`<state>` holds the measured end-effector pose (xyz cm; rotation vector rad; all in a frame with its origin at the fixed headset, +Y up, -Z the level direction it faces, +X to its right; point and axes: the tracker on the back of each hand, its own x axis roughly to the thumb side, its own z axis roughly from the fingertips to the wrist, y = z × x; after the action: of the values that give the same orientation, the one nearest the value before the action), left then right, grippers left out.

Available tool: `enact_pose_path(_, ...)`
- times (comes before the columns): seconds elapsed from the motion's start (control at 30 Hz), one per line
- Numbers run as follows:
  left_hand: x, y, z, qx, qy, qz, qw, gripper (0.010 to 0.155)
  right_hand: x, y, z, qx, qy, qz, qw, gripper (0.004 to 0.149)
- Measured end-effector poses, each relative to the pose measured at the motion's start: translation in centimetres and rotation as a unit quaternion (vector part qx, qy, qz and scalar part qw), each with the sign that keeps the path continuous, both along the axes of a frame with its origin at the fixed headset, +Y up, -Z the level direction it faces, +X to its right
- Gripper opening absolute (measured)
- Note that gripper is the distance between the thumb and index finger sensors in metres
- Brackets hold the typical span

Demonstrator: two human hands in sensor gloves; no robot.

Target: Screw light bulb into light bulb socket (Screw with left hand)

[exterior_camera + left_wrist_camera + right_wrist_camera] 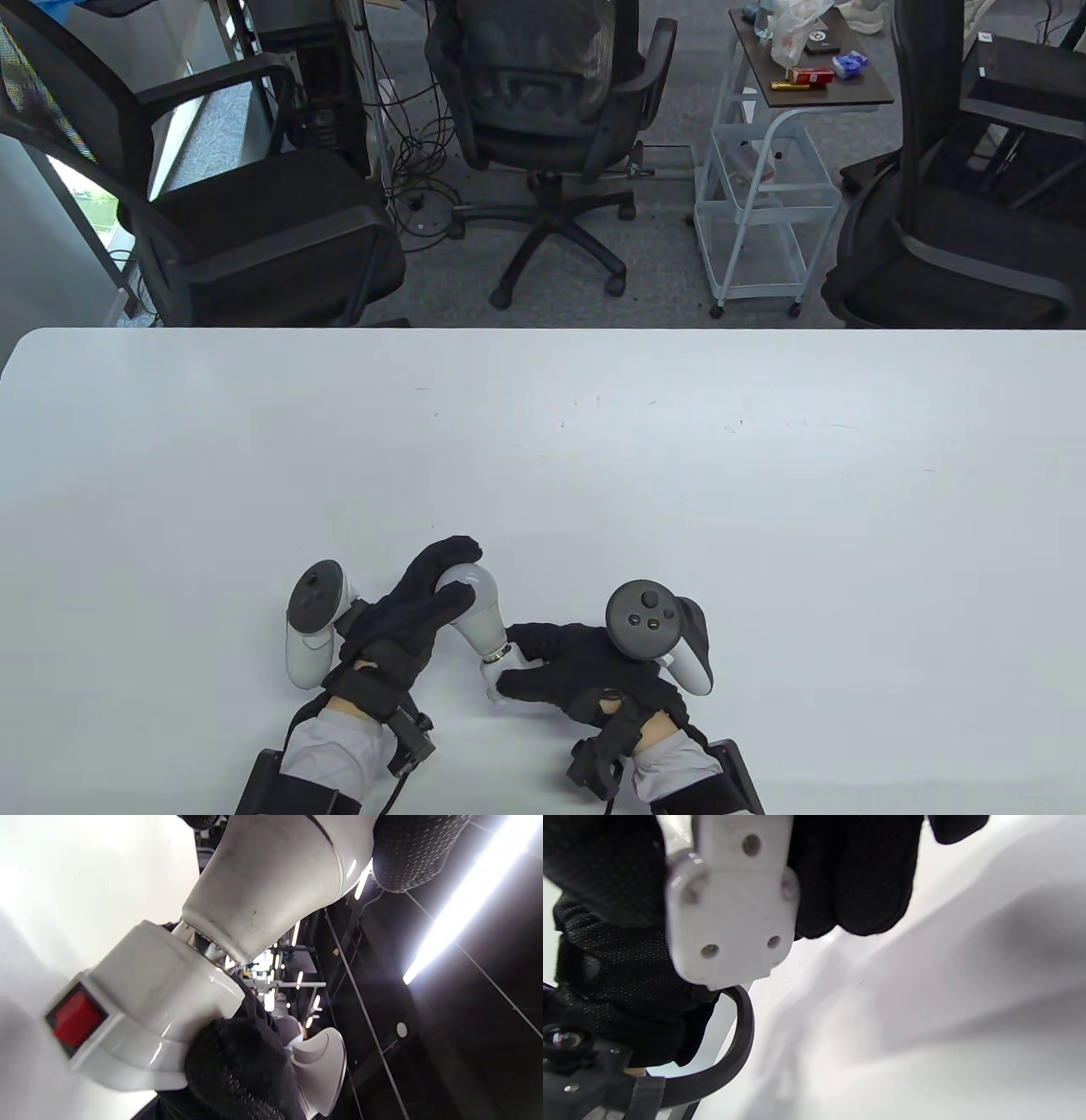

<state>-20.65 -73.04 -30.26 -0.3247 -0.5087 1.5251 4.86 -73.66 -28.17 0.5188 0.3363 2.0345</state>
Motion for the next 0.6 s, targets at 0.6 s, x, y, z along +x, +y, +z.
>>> enact_pose_path(0.6,-0.02,-0.23,-0.14,-0.007,-0.014,0.009,1.000,0.070,0.18,-0.31,-0.15,-0.016,0.005,-0.019,1.000,0.063)
